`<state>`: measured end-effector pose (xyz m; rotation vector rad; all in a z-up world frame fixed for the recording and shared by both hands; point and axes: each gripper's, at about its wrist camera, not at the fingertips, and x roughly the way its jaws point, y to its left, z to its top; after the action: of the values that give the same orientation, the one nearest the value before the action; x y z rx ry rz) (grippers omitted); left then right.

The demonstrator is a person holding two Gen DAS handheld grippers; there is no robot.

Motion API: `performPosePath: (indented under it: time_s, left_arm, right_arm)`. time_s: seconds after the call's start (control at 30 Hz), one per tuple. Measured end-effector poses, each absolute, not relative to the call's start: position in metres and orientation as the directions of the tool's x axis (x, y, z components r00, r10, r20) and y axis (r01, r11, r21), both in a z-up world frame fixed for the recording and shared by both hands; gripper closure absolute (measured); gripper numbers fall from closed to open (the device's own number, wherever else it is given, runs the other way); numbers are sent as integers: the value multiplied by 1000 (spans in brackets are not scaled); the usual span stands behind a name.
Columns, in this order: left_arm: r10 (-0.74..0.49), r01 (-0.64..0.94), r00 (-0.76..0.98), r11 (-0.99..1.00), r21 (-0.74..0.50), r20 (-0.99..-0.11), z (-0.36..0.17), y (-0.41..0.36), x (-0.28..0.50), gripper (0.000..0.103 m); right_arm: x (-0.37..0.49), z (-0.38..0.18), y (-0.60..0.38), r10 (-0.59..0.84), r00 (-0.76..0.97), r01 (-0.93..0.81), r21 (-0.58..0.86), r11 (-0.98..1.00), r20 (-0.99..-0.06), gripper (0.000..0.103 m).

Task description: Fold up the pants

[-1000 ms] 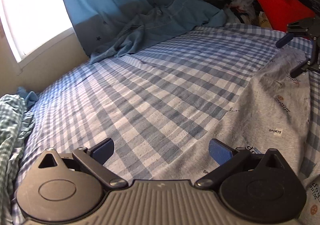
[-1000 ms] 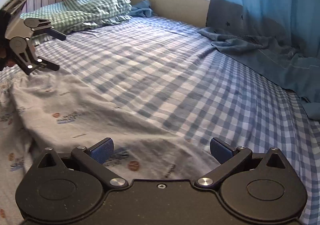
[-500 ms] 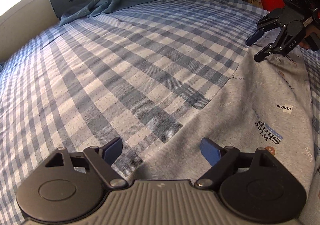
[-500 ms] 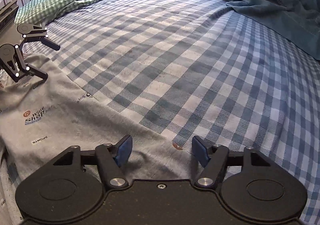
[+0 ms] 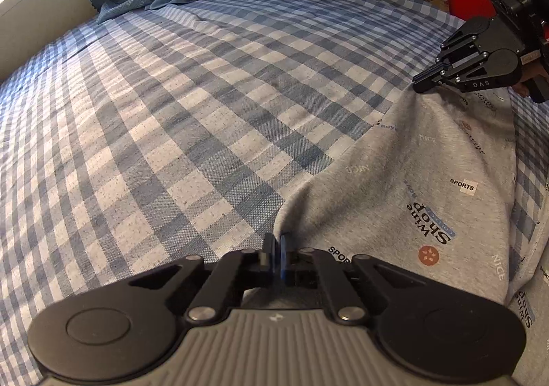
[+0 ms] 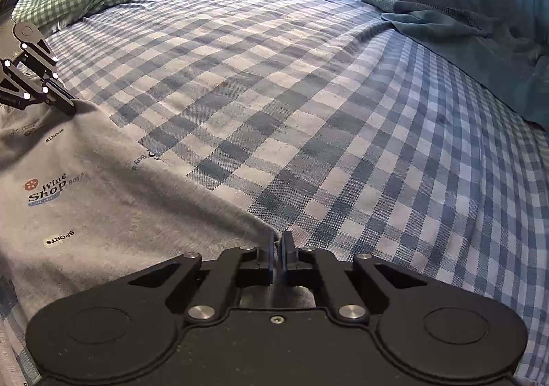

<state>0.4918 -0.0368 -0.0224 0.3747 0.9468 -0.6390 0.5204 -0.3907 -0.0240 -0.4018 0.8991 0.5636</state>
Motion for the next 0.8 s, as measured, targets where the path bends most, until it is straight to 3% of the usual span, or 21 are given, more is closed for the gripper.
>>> performPosePath:
  time_s: [0.3, 0.63, 0.7, 0.73, 0.77, 0.8]
  left_arm:
    - [-286, 548, 600, 828, 123, -747, 6, -25, 497, 103]
    - [-255, 499, 565, 863, 79, -785, -32, -19, 526, 101]
    - [-278, 485, 558, 874, 36, -782, -29, -12, 529, 90]
    - [-294, 478, 554, 878, 9, -779, -26, -5, 529, 76]
    - [-301, 467, 565, 884, -4, -768, -21, 2, 528, 52]
    - [-309, 458, 582, 889, -10, -752, -15, 9, 527, 42]
  right_arm:
    - [529, 0, -365, 213, 652, -551, -261, 793, -728, 103]
    - [567, -39, -340, 159, 636, -521, -269, 810, -755, 102]
    - [566, -36, -344, 172, 636, -514, -246, 822, -753, 100]
    - [565, -33, -345, 173, 635, -509, -240, 826, -753, 95]
    - [564, -30, -345, 173, 639, -509, -243, 826, -750, 85]
    - [561, -25, -345, 182, 643, -517, -245, 820, -744, 80]
